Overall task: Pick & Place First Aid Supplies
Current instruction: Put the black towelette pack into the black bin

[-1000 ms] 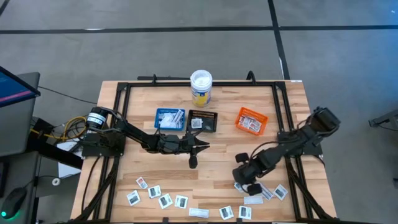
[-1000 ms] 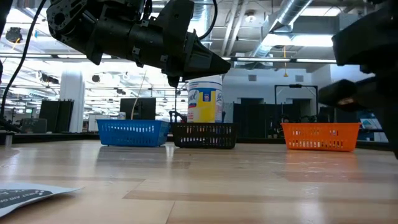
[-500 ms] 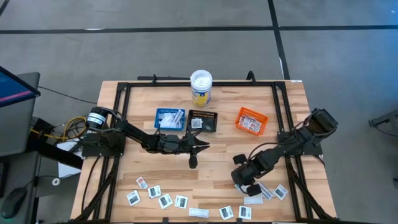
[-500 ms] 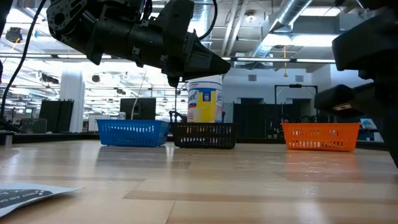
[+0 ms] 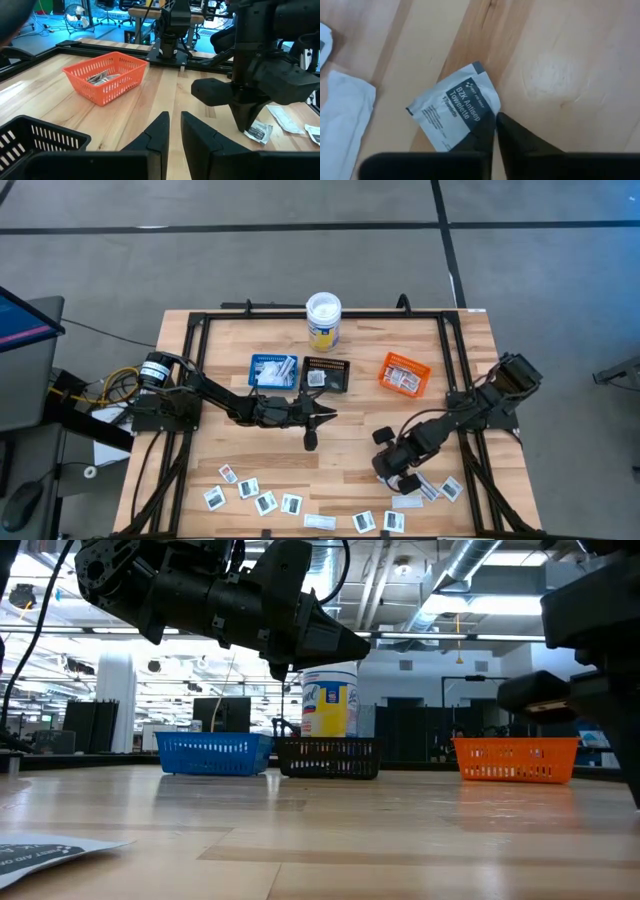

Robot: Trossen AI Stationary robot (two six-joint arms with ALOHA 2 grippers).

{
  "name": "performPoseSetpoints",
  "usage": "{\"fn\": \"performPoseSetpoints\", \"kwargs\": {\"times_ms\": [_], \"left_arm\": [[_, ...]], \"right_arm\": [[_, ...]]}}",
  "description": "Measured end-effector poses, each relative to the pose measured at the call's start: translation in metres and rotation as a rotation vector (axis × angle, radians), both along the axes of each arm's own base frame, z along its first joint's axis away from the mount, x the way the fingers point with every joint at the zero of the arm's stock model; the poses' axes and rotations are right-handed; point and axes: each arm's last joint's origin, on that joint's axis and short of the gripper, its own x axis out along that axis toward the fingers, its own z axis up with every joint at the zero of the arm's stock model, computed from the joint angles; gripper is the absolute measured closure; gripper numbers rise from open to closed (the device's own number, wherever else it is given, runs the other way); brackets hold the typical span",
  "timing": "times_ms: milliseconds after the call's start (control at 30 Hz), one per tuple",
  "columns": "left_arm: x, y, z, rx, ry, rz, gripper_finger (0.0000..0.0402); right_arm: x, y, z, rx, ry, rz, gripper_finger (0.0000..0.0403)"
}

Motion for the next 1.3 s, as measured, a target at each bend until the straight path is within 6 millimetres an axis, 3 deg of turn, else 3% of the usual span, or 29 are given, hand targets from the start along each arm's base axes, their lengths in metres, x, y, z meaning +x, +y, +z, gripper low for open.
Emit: {"fn": "performPoseSetpoints", "kwargs": {"times_ms": [233,400,567,700,833,1100,1300], "left_arm": [[0.000,0.000,0.000,-0.024,-0.003,0.000,0.0353],[0.000,0.000,0.000,-0.053,-0.006,0.000,0.0353],[0.000,-0.001,0.001,-0.076,-0.011,-0.034,0.0353],[0.000,-0.001,0.000,-0.077,-0.011,-0.036,0.0351],[0.001,0.002,0.000,-0.079,-0.011,-0.036,0.0332],[0.004,0.019,-0.001,-0.118,-0.008,0.020,0.0258],[0.004,0.021,-0.001,-0.127,-0.008,0.005,0.0229]], "right_arm": [[0.001,-0.006,0.004,-0.024,-0.005,-0.012,0.0392],[0.010,-0.016,0.032,-0.288,-0.206,-0.041,0.0400],[0.019,-0.037,0.065,-0.597,-0.517,-0.280,0.0398],[0.025,-0.051,0.081,-0.608,-0.649,-0.505,0.0401],[0.031,-0.057,0.080,-0.566,-0.660,-0.557,0.0401],[0.045,-0.056,0.055,-0.642,-0.601,-0.476,0.0402],[0.051,-0.056,0.058,-0.639,-0.612,-0.486,0.0402]]}}
